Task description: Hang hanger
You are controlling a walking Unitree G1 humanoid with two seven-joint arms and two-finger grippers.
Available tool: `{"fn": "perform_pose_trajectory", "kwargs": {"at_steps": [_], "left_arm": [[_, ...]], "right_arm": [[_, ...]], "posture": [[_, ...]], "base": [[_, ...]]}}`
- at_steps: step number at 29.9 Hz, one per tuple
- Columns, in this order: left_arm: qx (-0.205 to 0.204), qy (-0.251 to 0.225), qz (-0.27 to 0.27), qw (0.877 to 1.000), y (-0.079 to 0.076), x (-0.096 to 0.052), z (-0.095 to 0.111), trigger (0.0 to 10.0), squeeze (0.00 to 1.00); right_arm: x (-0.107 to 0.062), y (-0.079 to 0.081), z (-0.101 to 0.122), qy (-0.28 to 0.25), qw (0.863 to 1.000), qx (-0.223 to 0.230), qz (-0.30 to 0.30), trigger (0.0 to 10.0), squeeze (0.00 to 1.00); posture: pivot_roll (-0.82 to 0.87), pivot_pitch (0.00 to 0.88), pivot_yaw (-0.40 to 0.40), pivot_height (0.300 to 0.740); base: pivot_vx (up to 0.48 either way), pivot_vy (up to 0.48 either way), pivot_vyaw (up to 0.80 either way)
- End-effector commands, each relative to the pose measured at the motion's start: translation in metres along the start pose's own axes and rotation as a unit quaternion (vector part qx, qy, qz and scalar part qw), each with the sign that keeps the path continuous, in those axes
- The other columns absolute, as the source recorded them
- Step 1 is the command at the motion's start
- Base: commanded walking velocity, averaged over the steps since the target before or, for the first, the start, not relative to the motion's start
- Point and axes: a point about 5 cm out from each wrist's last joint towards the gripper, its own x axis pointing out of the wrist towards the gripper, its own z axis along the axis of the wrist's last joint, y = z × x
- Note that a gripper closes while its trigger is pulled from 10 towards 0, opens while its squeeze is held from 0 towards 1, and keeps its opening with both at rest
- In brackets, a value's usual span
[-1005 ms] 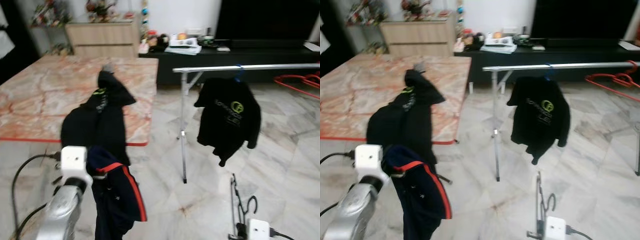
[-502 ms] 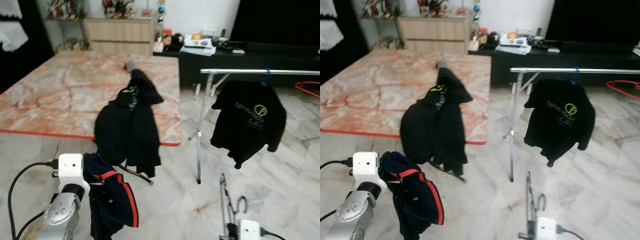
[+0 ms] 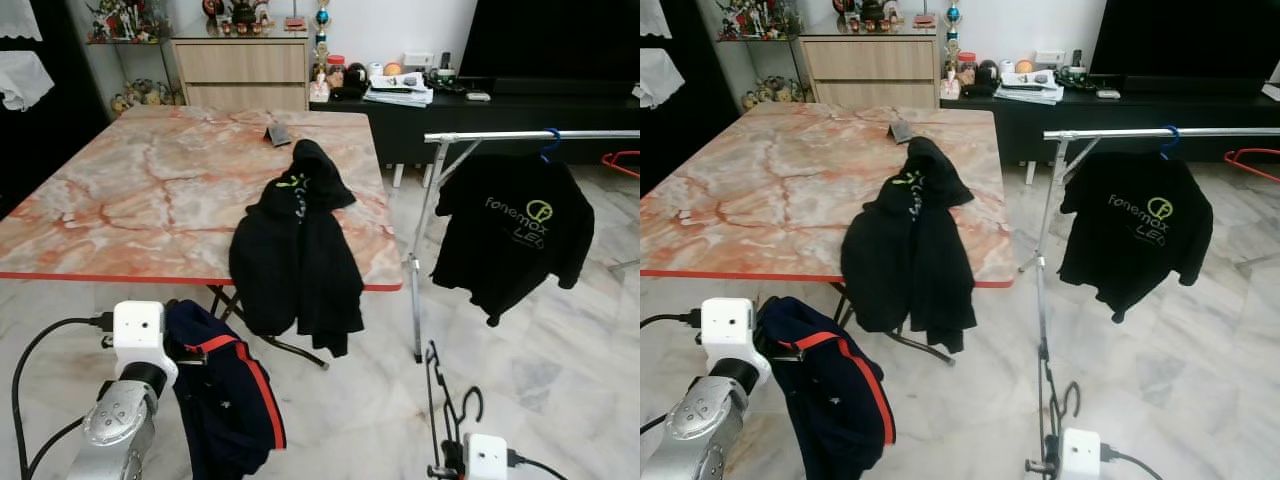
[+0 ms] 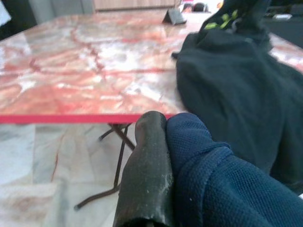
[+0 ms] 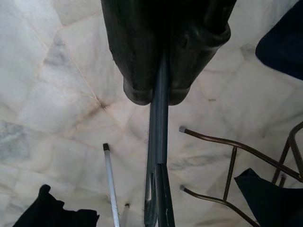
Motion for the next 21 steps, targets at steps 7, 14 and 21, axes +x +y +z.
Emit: {"fn": "perform_pose_trajectory", "kwargs": {"at_steps": [7,14,21], "left_arm": [[-0.009,-0.018,-0.011,1.000,-0.006,0.001,0.011,10.0,0.00],[-0.005,-0.016,-0.018,1.000,-0.009,-0.002,0.011,10.0,0.00],[-0.011,-0.020,-0.022,1.000,-0.012,-0.002,0.013,10.0,0.00]], "right_arm": [[-0.006,-0.013,-0.011,0.029,0.999,0.010,-0.026,10.0,0.00],[-0.010,-0.016,-0.021,0.057,0.998,0.012,-0.029,10.0,0.00],[-0.008,-0.017,-0.019,0.066,0.997,0.011,-0.028,10.0,0.00]], "posture": [[0.13,0.000,0.025,0.740],[0.13,0.000,0.026,0.740],[0.13,0.000,0.020,0.740]], "base": [[0.000,0.000,0.00],[0.000,0.000,0.00],[0.204,0.000,0.00]]}}
